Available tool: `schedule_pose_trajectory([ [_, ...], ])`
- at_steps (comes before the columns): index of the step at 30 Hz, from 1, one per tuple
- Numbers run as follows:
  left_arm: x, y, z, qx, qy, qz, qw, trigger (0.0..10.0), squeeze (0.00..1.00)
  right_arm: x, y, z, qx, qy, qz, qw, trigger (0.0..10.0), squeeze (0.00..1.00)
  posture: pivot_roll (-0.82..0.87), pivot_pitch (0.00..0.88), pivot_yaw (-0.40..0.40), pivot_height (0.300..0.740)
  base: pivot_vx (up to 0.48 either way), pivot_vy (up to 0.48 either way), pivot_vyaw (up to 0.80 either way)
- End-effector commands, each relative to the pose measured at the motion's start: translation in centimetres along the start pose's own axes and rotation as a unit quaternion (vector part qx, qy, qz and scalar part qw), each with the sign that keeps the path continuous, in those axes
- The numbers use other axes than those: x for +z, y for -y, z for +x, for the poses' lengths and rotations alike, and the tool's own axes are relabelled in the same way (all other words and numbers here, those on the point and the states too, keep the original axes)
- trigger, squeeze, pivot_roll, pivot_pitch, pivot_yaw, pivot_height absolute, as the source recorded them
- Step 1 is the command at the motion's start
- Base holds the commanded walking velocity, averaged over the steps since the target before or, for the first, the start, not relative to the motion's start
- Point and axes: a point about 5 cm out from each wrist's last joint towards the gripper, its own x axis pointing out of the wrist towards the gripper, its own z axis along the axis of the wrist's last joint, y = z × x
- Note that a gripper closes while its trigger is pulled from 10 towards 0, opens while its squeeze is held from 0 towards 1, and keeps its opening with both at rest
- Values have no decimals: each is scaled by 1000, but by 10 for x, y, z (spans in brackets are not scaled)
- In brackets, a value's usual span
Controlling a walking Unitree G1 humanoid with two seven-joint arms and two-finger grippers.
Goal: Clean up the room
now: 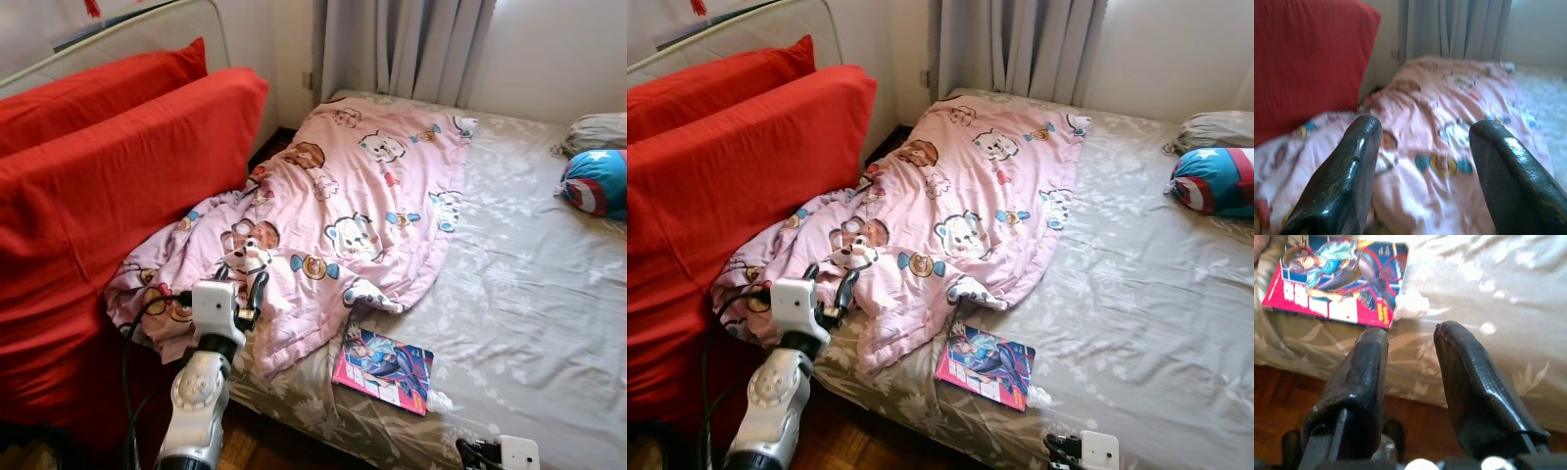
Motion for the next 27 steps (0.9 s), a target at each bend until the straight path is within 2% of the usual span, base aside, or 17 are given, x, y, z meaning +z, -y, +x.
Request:
schedule_pose_trajectory([
  [1,1,-2,-11,5,-9,0,1000,10000,0,8,-2,0,13,41,-10,999,10000,0,-15,104,-23,740,0,0,0],
  [3,2,-1,-16,7,-13,-1,1000,10000,0,9,-2,0,23,41,-27,999,10000,0,-17,110,-26,740,0,0,0],
  [7,3,1,-16,3,-15,-1,1000,10000,0,9,-1,0,19,39,-16,999,10000,0,-12,111,-30,740,0,0,0],
  [8,4,2,-16,0,-14,-1,1000,10000,0,21,-5,5,17,81,-17,996,10000,0,-11,111,-30,740,0,0,0],
  [9,4,3,-16,0,-14,-1,1000,10000,0,80,-29,30,29,194,-50,979,10000,0,-6,111,-31,740,0,0,0],
  [10,4,3,-16,-2,-15,0,1000,10000,0,132,-51,38,31,291,-70,954,10000,0,-6,111,-31,740,0,0,0],
  [11,6,3,-17,-4,-16,6,1000,10000,0,171,-69,36,32,367,-68,927,10000,0,-11,113,-31,740,0,0,0],
  [12,7,3,-17,-6,-17,10,1000,10000,0,193,-78,31,31,410,-63,910,10000,0,-11,113,-31,740,0,0,0],
  [13,8,2,-17,-4,-17,8,1000,10000,0,202,-81,29,34,423,-62,903,10000,0,-29,111,-31,740,0,0,0],
  [15,8,2,-17,-2,-17,6,1000,10000,0,206,-82,28,36,429,-63,901,10000,0,-29,111,-31,740,0,0,0],
  [16,10,2,-15,-1,-14,4,1000,10000,0,212,-87,30,52,425,-58,902,10000,0,-24,113,-33,740,0,0,0],
  [19,15,3,-12,1,-4,3,1000,10000,0,212,-87,31,61,416,-63,905,10000,0,-19,113,-36,740,0,0,0],
  [21,18,2,-13,4,2,2,1000,10000,0,207,-85,29,59,405,-64,910,10000,0,-17,114,-37,740,0,0,0],
  [25,18,-1,-21,11,-5,5,1000,10000,0,193,-80,16,38,374,-65,924,10000,0,-14,117,-37,740,0,0,0],
  [26,18,-1,-21,11,-5,5,1000,10000,0,193,-80,16,38,374,-65,924,10000,0,-14,117,-37,740,0,0,0],
  [27,18,-3,-24,13,-8,4,1000,10000,0,185,-75,12,28,356,-59,932,10000,0,-15,126,-34,740,0,0,0],
])
